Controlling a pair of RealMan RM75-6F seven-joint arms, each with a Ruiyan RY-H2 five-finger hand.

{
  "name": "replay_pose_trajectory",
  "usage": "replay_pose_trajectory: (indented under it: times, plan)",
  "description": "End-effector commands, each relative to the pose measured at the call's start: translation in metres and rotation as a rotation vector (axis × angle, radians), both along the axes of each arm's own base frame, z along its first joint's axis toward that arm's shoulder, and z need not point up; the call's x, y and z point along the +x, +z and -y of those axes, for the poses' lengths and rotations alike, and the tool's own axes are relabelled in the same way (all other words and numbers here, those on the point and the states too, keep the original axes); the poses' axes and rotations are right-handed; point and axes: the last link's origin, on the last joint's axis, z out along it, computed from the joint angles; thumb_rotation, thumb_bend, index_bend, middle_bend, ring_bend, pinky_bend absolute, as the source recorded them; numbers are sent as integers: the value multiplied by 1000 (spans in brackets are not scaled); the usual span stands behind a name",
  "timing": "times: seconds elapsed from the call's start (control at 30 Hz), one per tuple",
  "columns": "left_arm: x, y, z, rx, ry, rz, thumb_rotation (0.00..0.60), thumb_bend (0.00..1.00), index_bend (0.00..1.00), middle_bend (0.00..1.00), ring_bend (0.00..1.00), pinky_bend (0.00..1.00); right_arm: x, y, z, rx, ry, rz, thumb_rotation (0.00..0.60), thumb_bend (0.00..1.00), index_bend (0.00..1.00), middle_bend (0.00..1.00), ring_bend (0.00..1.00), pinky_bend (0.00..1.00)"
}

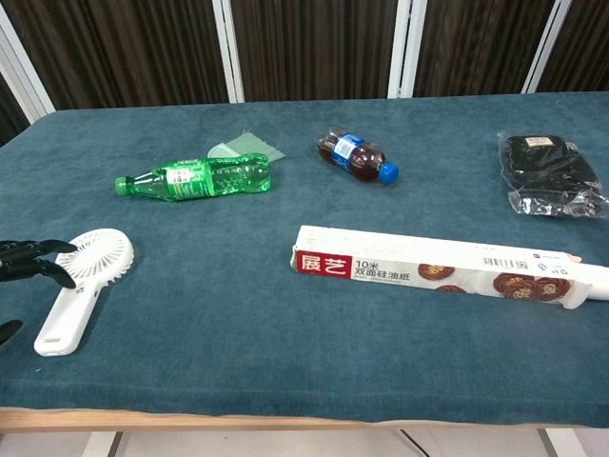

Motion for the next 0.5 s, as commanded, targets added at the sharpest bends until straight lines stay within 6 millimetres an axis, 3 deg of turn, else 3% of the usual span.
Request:
replay_pose_trajectory:
  times: [0.03,0.5]
  plan:
    - [0,0,-1,0,2,1,600,530,268,0,0,70,0,0,0,0,-1,0,477,265,0,0,0,0]
    - [0,-2,-1,-2,-4,-3,600,530,268,0,0,70,-1,-1,0,3,-3,-2,477,265,0,0,0,0]
